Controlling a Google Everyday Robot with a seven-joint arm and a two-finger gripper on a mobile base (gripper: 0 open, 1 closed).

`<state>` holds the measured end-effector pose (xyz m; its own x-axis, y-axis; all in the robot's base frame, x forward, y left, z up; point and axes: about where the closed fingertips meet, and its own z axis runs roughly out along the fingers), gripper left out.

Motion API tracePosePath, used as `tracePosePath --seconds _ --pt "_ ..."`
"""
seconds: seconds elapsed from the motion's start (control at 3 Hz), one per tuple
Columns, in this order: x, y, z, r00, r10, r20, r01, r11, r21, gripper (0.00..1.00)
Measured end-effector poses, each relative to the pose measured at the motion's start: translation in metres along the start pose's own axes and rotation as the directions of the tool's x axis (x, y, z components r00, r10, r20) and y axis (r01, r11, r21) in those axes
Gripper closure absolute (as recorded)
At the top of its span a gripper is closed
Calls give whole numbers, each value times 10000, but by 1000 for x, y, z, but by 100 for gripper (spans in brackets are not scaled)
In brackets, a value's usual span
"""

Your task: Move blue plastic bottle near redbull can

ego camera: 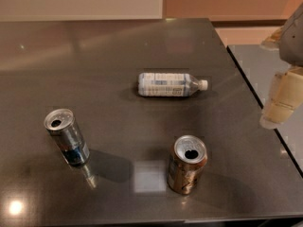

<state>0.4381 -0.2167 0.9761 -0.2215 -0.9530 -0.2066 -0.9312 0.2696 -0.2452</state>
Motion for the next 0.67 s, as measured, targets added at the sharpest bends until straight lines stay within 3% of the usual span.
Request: tracePosePath --seconds 0.33,0.67 --pt "-1 -1 0 10000 -3 17 3 10000 25 0" --pt "-13 -21 6 9994 -222 250 217 9996 197 0"
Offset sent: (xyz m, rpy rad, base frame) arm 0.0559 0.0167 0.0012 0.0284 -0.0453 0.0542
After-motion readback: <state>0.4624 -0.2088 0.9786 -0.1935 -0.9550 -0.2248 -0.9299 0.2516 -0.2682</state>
